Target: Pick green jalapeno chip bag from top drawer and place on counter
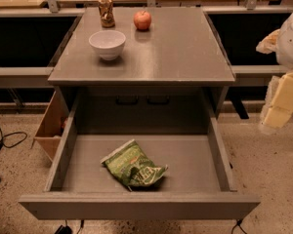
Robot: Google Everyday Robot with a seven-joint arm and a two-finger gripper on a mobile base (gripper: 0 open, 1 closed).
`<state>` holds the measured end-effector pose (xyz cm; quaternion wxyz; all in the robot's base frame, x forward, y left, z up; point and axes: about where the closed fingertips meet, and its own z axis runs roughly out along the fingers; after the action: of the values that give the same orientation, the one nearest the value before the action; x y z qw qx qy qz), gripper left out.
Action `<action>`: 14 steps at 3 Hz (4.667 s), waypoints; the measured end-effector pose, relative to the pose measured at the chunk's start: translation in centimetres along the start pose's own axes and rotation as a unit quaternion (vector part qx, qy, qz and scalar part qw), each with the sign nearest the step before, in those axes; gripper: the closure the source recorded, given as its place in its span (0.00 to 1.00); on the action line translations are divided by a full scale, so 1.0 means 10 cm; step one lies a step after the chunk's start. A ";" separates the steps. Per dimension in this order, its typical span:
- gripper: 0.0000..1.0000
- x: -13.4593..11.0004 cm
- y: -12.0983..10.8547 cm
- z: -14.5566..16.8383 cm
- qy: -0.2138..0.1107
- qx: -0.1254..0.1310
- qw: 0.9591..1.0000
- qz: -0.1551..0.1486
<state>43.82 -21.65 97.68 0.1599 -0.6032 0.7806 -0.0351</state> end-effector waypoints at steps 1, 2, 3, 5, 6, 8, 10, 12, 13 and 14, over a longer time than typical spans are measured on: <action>0.00 -0.02 -0.02 0.06 -0.006 -0.001 1.000 0.007; 0.00 -0.05 -0.06 0.29 -0.023 -0.014 0.999 0.031; 0.00 -0.26 -0.05 0.92 -0.052 -0.044 0.995 0.070; 0.00 -0.75 0.15 2.45 -0.069 -0.096 0.983 0.141; 0.00 -1.02 0.39 2.94 -0.082 -0.132 0.976 0.154; 0.00 -1.26 0.51 3.41 -0.057 -0.155 0.974 0.153; 0.19 -1.48 0.75 3.74 -0.053 -0.175 0.970 0.162; 0.65 -1.74 1.10 3.51 -0.055 -0.200 0.970 0.127; 0.89 -1.75 1.11 3.51 -0.055 -0.201 0.970 0.126; 1.00 -1.75 1.11 3.51 -0.055 -0.201 0.970 0.126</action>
Offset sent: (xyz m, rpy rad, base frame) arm 0.0294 0.0120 -0.0521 0.1304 0.0637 -0.0779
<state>47.56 2.84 65.34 0.0810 -0.5208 0.8314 0.1759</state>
